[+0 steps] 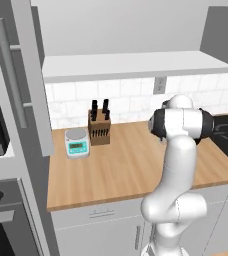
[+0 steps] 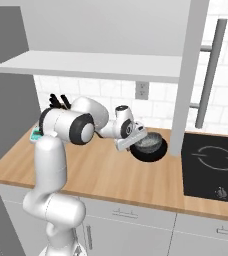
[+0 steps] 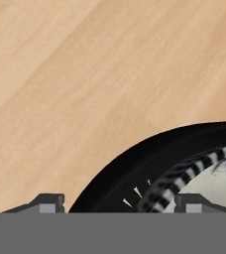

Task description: Pick up the bowls on the counter and stack them on top of one another in the open cabinet. Place the smaller bowl on top of the larger bowl.

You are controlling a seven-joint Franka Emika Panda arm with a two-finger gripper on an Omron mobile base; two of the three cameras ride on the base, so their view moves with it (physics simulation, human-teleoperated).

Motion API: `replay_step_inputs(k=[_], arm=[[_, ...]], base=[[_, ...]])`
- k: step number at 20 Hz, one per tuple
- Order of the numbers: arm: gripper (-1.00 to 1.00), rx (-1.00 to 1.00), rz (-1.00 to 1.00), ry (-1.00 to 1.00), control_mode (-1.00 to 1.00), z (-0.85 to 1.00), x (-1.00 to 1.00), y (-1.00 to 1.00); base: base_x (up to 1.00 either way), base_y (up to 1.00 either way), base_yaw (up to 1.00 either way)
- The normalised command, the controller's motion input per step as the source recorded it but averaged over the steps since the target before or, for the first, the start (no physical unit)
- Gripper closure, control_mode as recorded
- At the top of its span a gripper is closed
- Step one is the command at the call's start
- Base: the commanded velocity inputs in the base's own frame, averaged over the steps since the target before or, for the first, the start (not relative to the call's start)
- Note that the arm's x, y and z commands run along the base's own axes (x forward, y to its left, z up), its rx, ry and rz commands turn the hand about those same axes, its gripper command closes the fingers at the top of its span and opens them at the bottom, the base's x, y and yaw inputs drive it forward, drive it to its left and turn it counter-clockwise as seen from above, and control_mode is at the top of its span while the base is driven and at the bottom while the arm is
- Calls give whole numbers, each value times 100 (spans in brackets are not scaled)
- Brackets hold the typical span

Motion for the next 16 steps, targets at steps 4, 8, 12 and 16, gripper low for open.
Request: replay_step_inputs(k=[4,8,12,16], arm=[[100,0,0,-3,-100,-25,-10,-21],[100,0,0,-1,-100,6,-27,-4],[100,0,0,0,-100,73,-57,1],[100,0,7,0,-100,100,-86,6]], base=[[0,0,0],[0,0,0],[0,0,0],[0,0,0]])
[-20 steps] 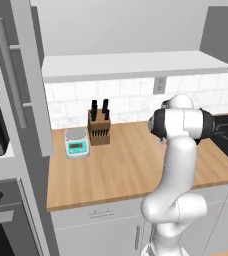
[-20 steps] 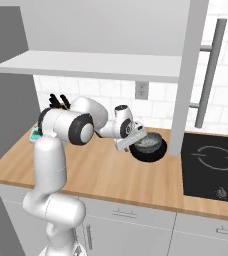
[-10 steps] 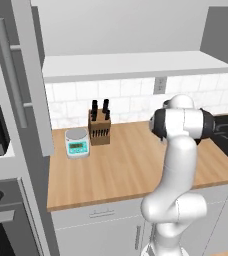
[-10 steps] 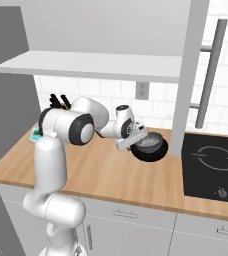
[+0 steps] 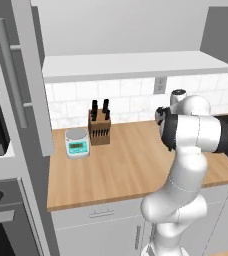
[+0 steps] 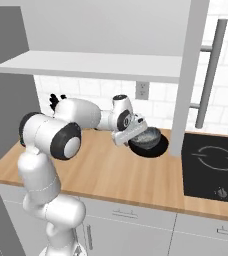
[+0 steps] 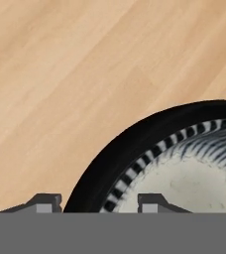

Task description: Pick up the bowls on the counter and stack them on top of one another in the open cabinet. Place the smaller bowl on top of the larger bowl.

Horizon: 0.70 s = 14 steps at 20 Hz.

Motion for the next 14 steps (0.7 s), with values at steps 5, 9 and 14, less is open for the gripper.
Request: replay_step_inputs(k=[5,9,14], arm=[[100,0,13,0,-100,100,-98,13],[100,-5,16,0,-100,100,-100,26],[100,-14,14,-2,-100,100,-98,55]], base=[[0,0,0],[0,0,0],[0,0,0]])
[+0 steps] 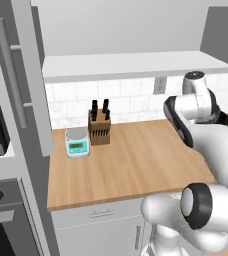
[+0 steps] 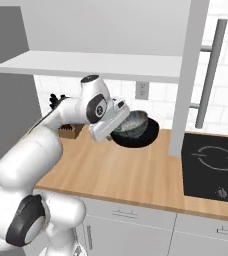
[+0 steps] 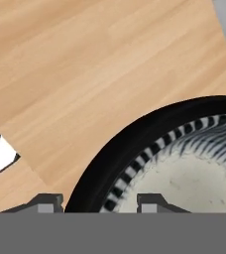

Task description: Pick up the bowls on the counter and stack them on top of one another in the open cabinet. Place the smaller bowl on top of the larger bowl.

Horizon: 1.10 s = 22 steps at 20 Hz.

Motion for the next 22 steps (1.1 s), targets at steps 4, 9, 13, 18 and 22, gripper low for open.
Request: replay_step_inputs(k=[4,9,13,18,22], arm=[[100,-11,17,-10,-100,100,-79,54],[100,-5,20,-21,-100,100,-49,40],[100,0,21,-19,-100,100,-9,35],[100,0,21,-5,-100,100,81,15],[100,0,6,0,-100,99,100,0]], base=[[0,0,0],[0,0,0],[0,0,0],[0,0,0],[0,0,0]])
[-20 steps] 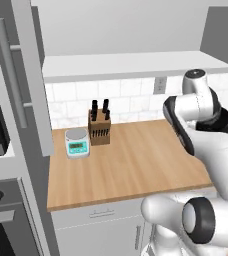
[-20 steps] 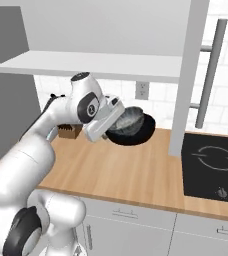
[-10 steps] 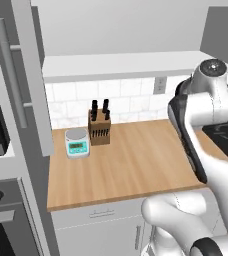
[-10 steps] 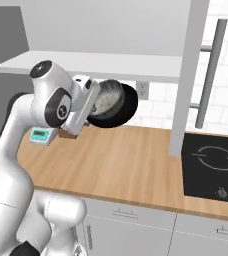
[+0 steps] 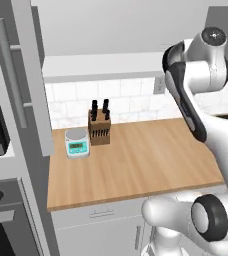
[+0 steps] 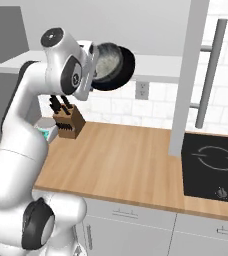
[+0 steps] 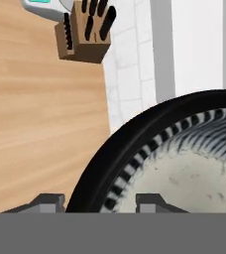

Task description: Pick up the bowls on the counter and stack them on top of one another in the open cabinet. Place the smaller bowl on top of the larger bowl.

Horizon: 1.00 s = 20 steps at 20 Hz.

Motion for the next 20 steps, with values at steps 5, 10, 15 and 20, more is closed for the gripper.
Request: replay_step_inputs(k=[5,10,15,20], arm=[[100,0,0,12,-100,35,100,0],[100,5,5,22,-100,-16,100,-11],[100,2,9,1,-100,0,100,-19],[-100,0,7,0,-100,-15,100,-2]], base=[[0,0,0],[0,0,0],[0,0,0],[0,0,0]])
